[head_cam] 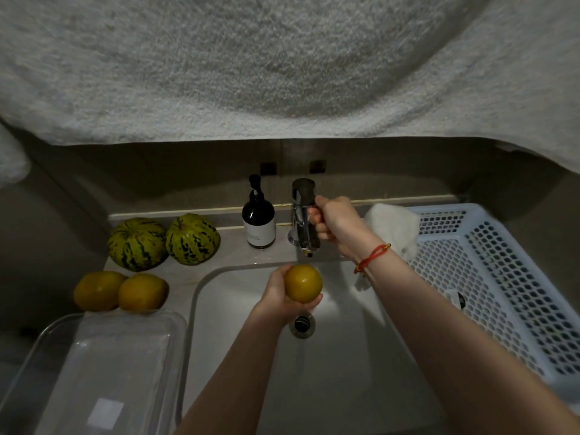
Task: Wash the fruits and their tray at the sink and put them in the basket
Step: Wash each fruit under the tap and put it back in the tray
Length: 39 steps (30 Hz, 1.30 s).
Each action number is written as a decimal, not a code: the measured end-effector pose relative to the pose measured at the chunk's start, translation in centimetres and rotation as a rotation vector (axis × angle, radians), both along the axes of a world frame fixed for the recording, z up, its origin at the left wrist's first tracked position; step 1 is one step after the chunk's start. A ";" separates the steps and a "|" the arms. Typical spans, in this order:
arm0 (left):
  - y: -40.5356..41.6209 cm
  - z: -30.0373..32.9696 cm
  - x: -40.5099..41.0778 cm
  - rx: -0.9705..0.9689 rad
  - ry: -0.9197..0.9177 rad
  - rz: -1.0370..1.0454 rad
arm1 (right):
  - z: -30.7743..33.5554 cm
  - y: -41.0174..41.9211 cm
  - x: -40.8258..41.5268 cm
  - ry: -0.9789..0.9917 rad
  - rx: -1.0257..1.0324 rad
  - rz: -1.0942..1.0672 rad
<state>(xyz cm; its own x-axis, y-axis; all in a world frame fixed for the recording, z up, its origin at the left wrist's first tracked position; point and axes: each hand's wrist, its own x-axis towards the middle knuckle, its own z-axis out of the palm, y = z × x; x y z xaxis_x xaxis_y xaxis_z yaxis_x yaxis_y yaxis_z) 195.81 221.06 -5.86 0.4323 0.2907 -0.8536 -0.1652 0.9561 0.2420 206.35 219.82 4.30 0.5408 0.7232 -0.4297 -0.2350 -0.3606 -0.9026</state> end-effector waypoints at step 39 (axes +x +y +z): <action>1.2 -1.8 1.7 0.340 0.018 -0.165 | -13.9 -1.8 -5.2 -0.415 0.042 -0.188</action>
<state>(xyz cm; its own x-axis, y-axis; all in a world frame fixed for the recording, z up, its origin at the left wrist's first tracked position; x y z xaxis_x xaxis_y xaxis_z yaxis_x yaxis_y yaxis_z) 197.48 222.28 -7.62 0.4830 0.4865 -0.7280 -0.0085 0.8340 0.5517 201.19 218.01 -9.56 0.7846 0.6081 -0.1209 0.0919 -0.3069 -0.9473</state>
